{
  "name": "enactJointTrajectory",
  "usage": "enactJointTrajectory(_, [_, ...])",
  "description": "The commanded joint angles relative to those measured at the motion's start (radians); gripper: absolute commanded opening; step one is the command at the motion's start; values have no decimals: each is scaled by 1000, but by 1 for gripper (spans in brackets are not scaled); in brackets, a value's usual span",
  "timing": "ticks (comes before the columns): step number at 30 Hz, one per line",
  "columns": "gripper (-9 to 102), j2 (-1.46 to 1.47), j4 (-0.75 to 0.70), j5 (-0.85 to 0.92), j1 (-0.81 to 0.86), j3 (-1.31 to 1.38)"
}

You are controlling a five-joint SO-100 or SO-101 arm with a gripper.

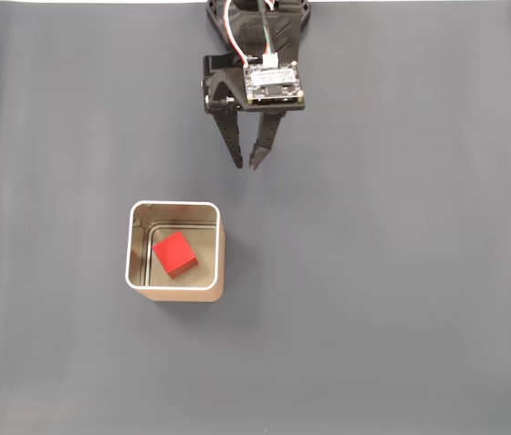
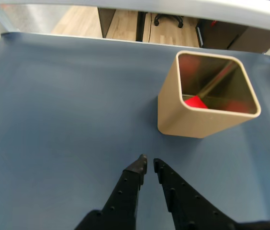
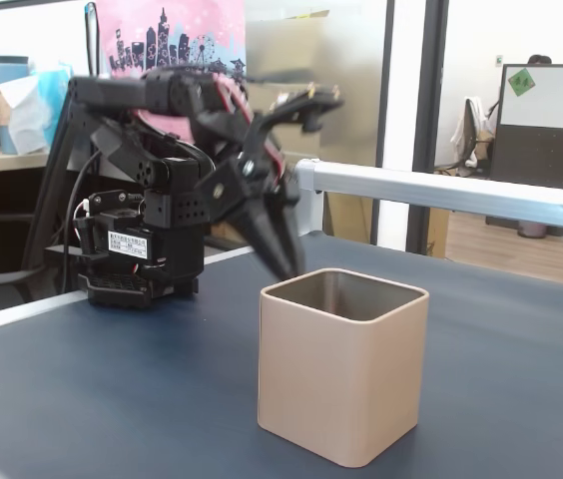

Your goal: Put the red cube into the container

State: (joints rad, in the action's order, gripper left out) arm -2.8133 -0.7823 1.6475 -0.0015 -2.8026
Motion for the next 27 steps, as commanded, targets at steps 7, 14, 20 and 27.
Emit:
enactJointTrajectory(7, [0,-279,15,28,63,-249])
enactJointTrajectory(14, [0,-387,-146,-31,60,-290])
enactJointTrajectory(20, [0,-471,-345,-20,71,-291])
enactJointTrajectory(27, [2,-511,-468,-14,67,-291])
